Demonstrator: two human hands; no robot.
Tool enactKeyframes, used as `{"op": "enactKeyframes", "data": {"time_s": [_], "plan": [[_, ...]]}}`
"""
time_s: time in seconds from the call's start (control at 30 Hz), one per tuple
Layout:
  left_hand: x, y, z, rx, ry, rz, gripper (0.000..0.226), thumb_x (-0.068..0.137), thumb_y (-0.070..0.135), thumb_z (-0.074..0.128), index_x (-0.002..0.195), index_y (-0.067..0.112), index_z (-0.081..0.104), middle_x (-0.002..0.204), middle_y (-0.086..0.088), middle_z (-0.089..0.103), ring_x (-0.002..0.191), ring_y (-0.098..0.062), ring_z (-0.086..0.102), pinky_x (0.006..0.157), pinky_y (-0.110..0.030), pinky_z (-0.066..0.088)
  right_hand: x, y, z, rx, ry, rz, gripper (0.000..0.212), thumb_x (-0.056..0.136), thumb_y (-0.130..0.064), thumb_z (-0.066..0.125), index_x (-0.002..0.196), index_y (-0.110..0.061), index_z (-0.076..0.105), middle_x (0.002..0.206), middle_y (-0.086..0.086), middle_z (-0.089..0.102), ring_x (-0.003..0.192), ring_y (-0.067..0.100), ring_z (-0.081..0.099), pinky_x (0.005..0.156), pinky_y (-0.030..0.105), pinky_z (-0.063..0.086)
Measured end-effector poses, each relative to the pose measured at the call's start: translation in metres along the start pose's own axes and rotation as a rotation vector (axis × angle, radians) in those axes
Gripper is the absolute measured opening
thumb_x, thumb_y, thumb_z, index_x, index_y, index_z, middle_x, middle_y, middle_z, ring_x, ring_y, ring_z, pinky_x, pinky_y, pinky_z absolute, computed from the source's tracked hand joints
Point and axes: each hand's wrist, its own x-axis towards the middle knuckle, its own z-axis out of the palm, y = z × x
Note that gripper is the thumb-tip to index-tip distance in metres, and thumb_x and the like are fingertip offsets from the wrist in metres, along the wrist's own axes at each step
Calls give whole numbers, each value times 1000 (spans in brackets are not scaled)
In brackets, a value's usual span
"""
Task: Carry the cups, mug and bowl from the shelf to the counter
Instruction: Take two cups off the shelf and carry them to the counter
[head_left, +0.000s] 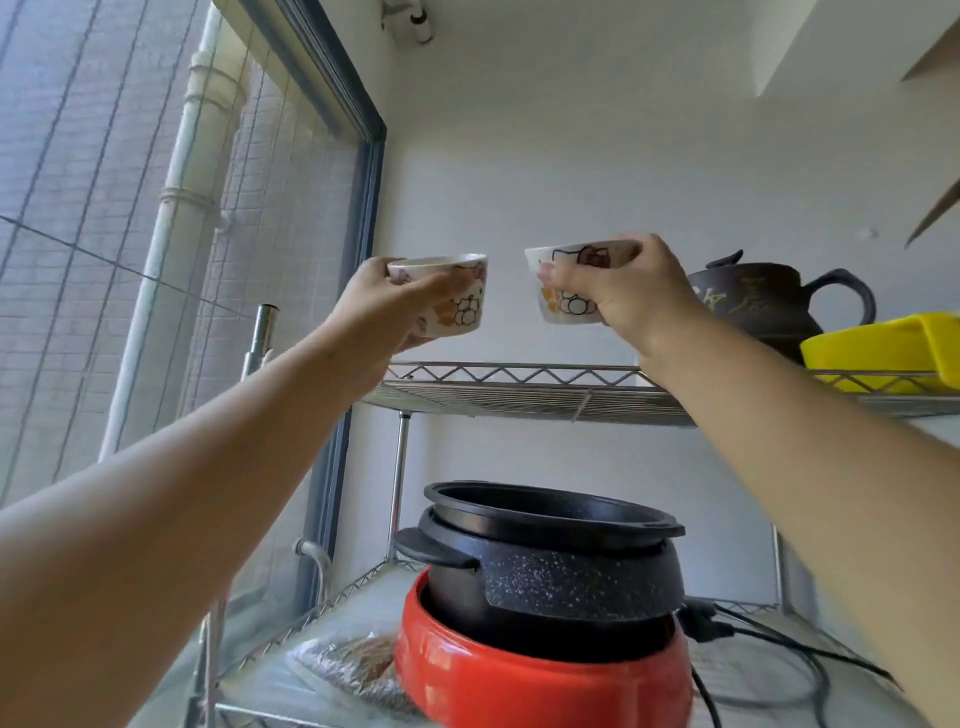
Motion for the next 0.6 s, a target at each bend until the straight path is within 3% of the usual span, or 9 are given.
{"op": "enactKeyframes", "data": {"time_s": [0.1,0.17,0.23,0.27,0.33,0.37,0.5,0.6], "plan": [[-26,4,13,-170,-81,-13,19,80,22,74,95,12,71,91,-9,75,92,-22,72,88,-39,58,-30,-10,-15,156,-12,-35,24,61,-28,88,74,-22,69,74,-10,73,62,-2,69,50,10,49],[-48,1,24,-291,-138,-34,20,82,20,70,99,9,70,91,-9,74,90,-20,71,84,-36,59,-57,-13,-27,261,-57,-28,17,64,-21,85,70,-20,70,67,-10,73,61,3,71,51,13,51],[-72,-5,34,-390,-205,-73,29,82,20,66,106,4,67,95,-12,72,92,-21,70,81,-33,59,-87,-11,-40,303,-91,-8,27,59,-24,83,80,-15,70,73,-2,72,68,13,72,60,24,57],[-83,-9,41,-427,-237,-86,27,83,20,64,105,4,69,94,-12,72,92,-21,70,79,-32,58,-102,-8,-47,315,-92,6,42,55,-25,82,92,-9,68,80,4,70,74,18,70,68,31,58],[-106,-21,54,-491,-273,-111,20,84,19,60,93,13,76,90,-6,75,89,-17,71,77,-31,58,-133,-1,-62,322,-74,48,72,54,-22,81,118,2,58,98,16,66,87,26,66,80,41,57],[-118,-27,62,-518,-281,-126,19,84,20,60,89,16,78,88,-3,75,89,-15,71,76,-31,59,-149,5,-71,309,-69,67,78,55,-20,82,123,3,54,105,19,66,92,28,65,82,43,57],[-169,-51,90,-592,-373,-195,15,83,25,67,93,22,77,94,-2,76,94,-16,71,82,-33,58,-216,31,-110,227,1,176,80,48,-21,89,120,-7,58,105,10,71,100,27,67,84,42,57],[-208,-66,118,-611,-472,-297,52,72,35,79,117,12,67,116,-20,69,111,-32,65,89,-41,57,-271,50,-142,140,97,275,87,42,-33,94,119,-12,60,114,14,70,108,33,65,87,44,54]]}}
